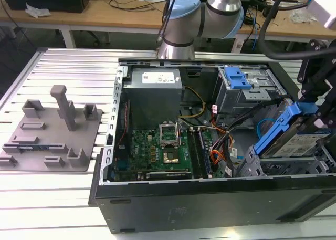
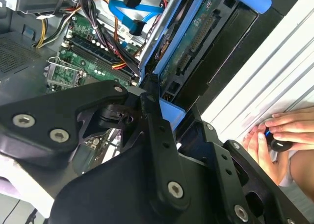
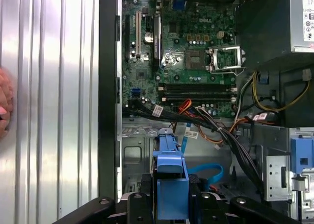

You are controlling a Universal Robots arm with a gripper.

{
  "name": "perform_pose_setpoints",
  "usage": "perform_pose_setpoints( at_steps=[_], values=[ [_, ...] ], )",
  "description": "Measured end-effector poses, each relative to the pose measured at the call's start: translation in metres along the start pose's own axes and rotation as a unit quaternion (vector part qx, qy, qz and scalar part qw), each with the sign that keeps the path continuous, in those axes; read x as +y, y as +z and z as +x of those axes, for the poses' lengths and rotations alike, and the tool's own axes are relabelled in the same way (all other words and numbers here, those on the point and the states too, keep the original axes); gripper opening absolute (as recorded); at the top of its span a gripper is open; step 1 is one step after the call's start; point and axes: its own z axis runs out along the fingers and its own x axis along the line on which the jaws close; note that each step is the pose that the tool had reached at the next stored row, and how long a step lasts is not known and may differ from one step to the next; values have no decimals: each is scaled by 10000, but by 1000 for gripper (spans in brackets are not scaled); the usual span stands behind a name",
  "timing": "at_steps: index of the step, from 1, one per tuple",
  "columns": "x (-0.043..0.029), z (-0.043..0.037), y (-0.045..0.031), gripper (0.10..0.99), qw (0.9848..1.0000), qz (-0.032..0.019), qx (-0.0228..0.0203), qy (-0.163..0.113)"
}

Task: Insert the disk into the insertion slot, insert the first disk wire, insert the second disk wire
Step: 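Insert the disk into the insertion slot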

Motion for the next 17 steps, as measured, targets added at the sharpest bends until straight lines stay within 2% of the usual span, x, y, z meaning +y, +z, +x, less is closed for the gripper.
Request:
perform_pose_setpoints(
  at_steps=[7,8,10,12,17],
  values=[
    [-7,12,160,365,10000,1,1,-1],
    [-7,13,169,435,10000,0,0,0],
    [-4,13,169,435,10000,0,1,-1],
    [-3,12,171,561,10000,0,0,0],
    [-3,11,170,561,10000,0,1,-1]
  ],
)
